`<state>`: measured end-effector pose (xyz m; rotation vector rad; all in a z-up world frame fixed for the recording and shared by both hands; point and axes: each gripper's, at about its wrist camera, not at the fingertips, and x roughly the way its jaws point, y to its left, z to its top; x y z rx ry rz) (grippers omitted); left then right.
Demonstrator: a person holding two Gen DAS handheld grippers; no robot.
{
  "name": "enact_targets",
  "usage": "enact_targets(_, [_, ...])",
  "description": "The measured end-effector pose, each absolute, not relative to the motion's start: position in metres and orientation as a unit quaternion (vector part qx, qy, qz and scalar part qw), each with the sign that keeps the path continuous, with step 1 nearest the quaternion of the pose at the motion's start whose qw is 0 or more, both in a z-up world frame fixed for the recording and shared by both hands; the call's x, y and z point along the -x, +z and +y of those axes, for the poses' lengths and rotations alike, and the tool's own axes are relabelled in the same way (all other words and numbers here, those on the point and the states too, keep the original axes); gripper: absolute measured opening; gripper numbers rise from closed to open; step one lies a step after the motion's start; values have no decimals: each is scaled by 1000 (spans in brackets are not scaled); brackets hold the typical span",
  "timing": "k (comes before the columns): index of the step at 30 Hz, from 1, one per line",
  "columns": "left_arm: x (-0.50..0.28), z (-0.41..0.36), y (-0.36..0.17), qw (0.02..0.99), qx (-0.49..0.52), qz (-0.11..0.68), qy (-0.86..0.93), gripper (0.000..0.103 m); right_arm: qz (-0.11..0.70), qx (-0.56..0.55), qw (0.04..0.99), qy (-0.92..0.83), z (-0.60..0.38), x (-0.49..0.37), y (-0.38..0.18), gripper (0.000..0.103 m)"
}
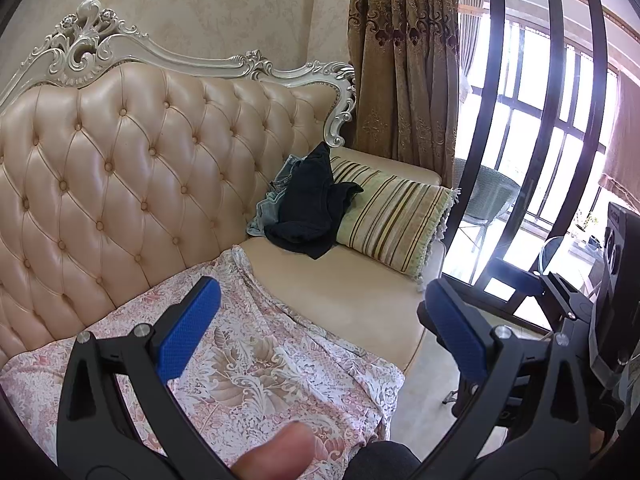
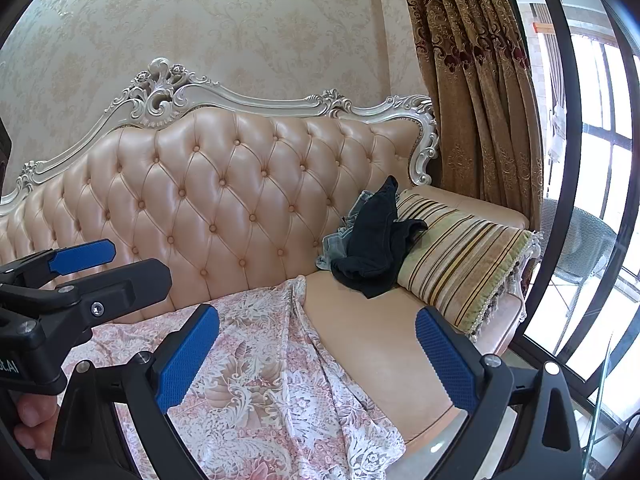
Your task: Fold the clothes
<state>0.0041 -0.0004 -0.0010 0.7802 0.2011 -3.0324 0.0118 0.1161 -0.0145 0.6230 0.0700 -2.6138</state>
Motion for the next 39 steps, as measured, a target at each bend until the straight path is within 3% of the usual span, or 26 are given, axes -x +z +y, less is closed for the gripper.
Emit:
enact_targets(9, [-1,-1,-1,-6,-250,65,-966,103,22,-225,224,-948,115,-10,-15,100])
enact_targets(14, [16,-20,-1,-42,-197,90,-975,103,-27,-212,206,-955,121,9,-33,103])
enact_targets(20, [105,-49,-47,-97,-276,71,-954,103,-162,-229,151,-948,132,92,-107,103])
enact_targets(26, [215,-78,-111,-89,-351,103,-926,102,-207,-245,141,-937,107,198,-172,103])
enact_targets(29, [257,-97,-140,-71,-369,153,-914,93,-213,-231,134,-940,100,252,-187,103])
enact_targets(31, [277,-112,-158,-57,-377,193,-904,69,-214,-229,136,-940,97,289,-197,103])
enact_targets(32, [290,-114,-166,-50,-380,190,-904,62,-220,-237,145,-935,98,306,-203,102])
enact_targets(33, [304,-116,-173,-44,-382,187,-904,53,-225,-244,154,-931,99,323,-209,99])
enact_targets(35, [338,-110,-190,-43,-392,155,-906,53,-259,-249,151,-921,111,337,-226,86])
enact_targets(37, [380,-94,-212,-58,-409,96,-905,53,-274,-260,143,-915,121,343,-241,58])
enact_targets(39, [414,-76,-236,-65,-420,35,-904,53,-244,-271,136,-921,123,347,-250,53])
